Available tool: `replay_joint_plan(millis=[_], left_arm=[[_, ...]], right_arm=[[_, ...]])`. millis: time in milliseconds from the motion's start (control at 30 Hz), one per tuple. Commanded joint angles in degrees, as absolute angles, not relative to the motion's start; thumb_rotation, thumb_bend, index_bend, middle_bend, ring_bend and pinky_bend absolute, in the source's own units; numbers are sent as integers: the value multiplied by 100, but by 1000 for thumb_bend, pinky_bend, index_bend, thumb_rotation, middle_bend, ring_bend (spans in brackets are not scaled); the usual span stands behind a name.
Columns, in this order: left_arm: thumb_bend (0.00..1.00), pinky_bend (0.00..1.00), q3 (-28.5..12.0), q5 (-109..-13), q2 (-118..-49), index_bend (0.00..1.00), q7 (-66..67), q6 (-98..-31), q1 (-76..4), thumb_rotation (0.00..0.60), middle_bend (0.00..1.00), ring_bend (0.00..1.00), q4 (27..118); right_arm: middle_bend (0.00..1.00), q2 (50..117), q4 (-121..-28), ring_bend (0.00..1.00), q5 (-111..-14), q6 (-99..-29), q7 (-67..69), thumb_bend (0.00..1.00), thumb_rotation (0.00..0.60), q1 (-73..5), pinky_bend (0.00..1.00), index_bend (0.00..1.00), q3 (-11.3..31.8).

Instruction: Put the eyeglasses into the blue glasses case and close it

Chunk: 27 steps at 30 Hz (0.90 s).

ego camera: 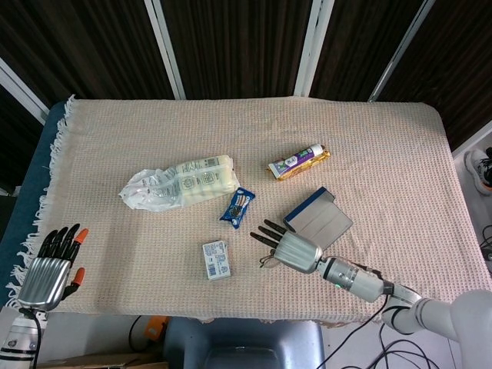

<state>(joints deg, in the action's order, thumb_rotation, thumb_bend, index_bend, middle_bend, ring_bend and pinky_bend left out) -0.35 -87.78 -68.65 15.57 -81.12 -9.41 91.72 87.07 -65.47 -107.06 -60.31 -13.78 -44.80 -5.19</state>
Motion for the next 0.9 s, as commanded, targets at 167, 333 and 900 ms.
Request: replay_joint_plan(millis=[167, 333, 900], left_arm=[[414, 92, -39, -8754, -6899, 0, 1635, -8096, -946, 600, 0, 23, 9174], [412, 92, -41, -8720, -6948, 0, 1740, -8051, -963, 600, 0, 22, 9178], [415, 92, -84, -8591, -7002, 0, 1853, -7961, -1005, 600, 0, 23, 9179]], right_arm=[[90, 7940, -7088, 0, -10665, -6144, -1785, 632, 600, -4399, 0, 783, -545], [92, 7438, -7324, 0, -10584, -6020, -2152, 632, 600, -4336, 0, 783, -586], [94, 8171, -5183, 0, -10354, -5580, -1863, 633, 600, -4274, 0, 783, -680]])
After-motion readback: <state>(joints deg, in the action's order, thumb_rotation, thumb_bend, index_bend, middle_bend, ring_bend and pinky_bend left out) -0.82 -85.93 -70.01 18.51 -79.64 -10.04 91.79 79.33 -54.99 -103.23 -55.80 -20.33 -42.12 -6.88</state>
